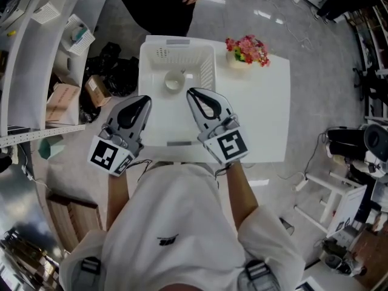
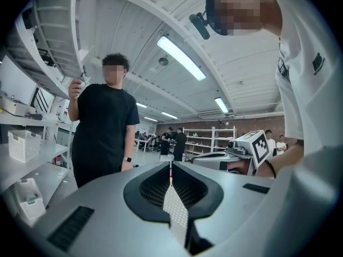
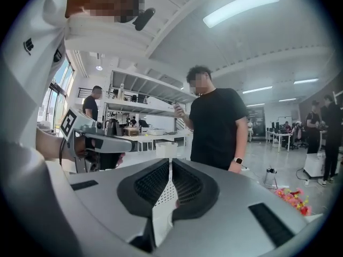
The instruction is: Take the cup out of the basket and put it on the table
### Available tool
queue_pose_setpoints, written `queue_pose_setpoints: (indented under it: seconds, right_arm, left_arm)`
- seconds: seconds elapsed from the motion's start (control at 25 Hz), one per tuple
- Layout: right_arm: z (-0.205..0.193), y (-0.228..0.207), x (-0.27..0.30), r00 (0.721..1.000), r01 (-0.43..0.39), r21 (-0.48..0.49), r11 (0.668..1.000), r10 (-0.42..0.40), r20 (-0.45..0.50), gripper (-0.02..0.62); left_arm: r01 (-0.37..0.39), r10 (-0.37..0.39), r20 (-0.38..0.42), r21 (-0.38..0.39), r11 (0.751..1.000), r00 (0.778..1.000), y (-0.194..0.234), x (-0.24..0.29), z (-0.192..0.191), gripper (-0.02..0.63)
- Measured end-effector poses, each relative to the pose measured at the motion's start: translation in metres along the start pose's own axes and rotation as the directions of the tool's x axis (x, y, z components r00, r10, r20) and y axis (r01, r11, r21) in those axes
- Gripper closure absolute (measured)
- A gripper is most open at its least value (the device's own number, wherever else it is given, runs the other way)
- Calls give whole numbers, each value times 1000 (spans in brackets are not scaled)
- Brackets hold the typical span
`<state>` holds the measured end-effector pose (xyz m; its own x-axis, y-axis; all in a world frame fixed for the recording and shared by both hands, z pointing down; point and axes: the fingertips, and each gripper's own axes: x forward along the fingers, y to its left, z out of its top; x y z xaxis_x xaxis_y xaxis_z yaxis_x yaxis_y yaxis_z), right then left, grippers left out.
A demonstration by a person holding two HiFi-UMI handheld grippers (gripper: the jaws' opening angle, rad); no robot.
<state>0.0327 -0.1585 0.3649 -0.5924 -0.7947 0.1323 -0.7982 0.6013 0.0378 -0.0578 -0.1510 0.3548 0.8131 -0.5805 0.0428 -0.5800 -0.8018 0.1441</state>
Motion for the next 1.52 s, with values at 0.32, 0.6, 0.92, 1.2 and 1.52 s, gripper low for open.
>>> queue_pose_setpoints:
  seconds: [0.32,0.6,0.92,1.2,1.52]
  right_arm:
    - [-30,-4,28,975,-150,-143,978,123,-184,530]
    - [-79,-6,57,897,-330,-268,905,213,-387,415]
    - [-126,-4,80,763,-519,-291,803,283,-581,303]
    - [-164,-4,94,629,-645,-258,719,307,-714,223]
    - [-202,-2,106,486,-744,-232,626,269,-831,196]
  left_arm:
    - [-16,16,-4,-13,1000,1000,6,-1,-5,586]
    - [-25,25,-15,-15,1000,1000,4,-2,-11,586]
    - [-48,48,-28,-17,999,998,4,-8,-17,586]
    - [-67,66,-33,-25,997,997,5,-9,-22,586]
    - [-90,89,-36,-34,995,995,6,-11,-25,586]
